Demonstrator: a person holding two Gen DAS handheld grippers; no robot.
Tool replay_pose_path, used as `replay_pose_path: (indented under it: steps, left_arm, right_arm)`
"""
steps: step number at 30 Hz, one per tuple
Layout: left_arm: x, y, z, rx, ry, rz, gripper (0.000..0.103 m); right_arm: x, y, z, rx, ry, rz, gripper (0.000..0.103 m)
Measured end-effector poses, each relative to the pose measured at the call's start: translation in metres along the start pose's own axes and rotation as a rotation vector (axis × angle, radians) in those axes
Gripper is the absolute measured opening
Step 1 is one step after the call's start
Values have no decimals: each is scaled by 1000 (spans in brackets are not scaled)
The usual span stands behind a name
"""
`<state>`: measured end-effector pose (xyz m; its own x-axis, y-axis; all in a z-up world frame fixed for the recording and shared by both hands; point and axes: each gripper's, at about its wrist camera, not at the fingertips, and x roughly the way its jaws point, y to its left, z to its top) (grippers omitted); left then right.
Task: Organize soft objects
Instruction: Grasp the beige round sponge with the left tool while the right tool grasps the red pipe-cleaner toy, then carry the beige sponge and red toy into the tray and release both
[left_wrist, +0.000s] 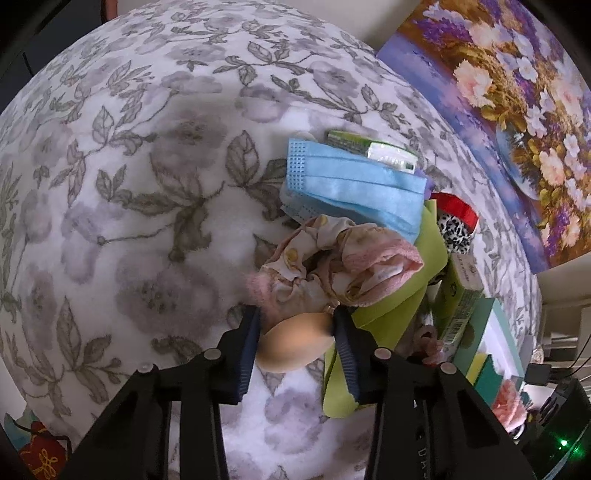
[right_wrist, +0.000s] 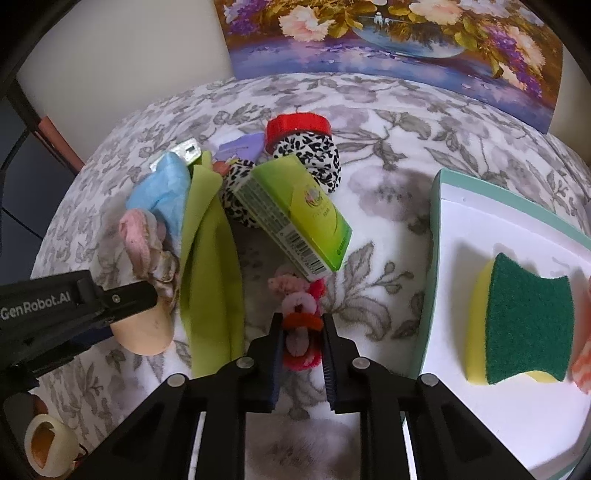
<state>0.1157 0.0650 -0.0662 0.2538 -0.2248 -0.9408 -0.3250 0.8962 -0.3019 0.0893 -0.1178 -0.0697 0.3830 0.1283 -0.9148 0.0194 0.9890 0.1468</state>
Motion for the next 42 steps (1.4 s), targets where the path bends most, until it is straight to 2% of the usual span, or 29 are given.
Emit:
replay_pose_path:
  steps: [6,11,20,27,35,42]
  left_arm:
    - [-15,5,-3,-14,-11,-44,41]
    - [-33,7,-4,-18,-55,-58,41]
    - [-80,-7,-9,36,-196,-101,41]
    - [-101,-28,-16,102,-264,-127,41]
    - [-116,-45,-28,157,-309,-151,41]
    - [-119,-78,-48,271,-307,-155,41]
  right_arm:
    - [-11,2,1,-5,-19,-2,19]
    - [-22,-2,2,16,-34,14,18]
    - [-60,-12,8,65,-109,67,18]
    - [-87,-23,6,109,-147,75,18]
    - [-117,-47,4,159,-203,51,18]
    - [-132,-94,-1,234,-215,-75,18]
